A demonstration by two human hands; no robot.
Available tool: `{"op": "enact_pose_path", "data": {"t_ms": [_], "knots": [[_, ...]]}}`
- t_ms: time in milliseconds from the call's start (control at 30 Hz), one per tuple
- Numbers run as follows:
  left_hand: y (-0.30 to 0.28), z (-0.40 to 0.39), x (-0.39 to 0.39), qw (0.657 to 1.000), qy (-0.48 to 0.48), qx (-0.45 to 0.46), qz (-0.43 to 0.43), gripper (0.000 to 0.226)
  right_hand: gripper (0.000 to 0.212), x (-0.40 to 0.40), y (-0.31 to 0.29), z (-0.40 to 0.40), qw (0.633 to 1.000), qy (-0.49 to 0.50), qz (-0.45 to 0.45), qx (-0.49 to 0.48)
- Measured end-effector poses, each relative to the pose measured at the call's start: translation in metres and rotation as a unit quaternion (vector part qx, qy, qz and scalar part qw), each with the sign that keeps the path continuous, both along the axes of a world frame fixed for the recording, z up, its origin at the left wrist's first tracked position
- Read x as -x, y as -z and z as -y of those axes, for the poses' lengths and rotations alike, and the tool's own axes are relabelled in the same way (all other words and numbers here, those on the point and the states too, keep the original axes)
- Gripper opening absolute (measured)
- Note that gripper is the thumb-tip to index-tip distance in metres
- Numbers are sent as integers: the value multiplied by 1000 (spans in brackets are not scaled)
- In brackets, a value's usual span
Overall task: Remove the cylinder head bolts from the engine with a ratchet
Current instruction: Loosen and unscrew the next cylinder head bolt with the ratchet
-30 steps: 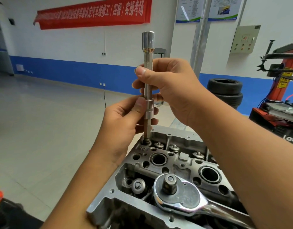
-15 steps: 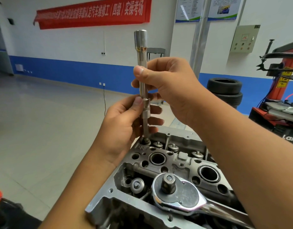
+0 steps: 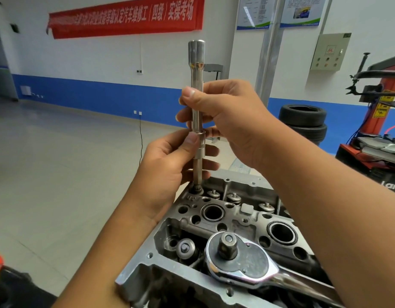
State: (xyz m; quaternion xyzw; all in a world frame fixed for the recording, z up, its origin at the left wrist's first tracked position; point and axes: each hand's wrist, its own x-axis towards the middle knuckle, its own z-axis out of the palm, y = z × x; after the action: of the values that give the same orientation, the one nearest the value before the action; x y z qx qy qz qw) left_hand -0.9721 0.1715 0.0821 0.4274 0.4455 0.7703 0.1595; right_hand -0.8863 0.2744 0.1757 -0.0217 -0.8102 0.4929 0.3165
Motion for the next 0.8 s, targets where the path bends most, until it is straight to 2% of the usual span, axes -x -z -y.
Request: {"op": "enact_pose_path", "data": {"t_ms": [133,267,367,467,567,700,800], "knots": [[1,-1,0,1000,-4,-15,-19,21,27,-1,0,2,999,-26,20,17],[5,-3,0,997,-52,-37,-32,27,34,1,-1,4,998,-44,38,22],[7,-3,0,996,-63,-61,-27,23,44,2,-2,1,998,-23,58,29],[9,-2,0,993,-78,-80,-40,22,41,2,-2,-3,995,31,87,41],[9,0,-2,989,-98,-87,-63,20,18,2,1,-7,988,80,135,5],[10,3,-2,984,-118,-103,-83,17,21,5,5,-12,967,111,217,-74],[8,2,-3,982,-129,-103,-93,20,18,5,7,-14,948,80,276,-140]]}}
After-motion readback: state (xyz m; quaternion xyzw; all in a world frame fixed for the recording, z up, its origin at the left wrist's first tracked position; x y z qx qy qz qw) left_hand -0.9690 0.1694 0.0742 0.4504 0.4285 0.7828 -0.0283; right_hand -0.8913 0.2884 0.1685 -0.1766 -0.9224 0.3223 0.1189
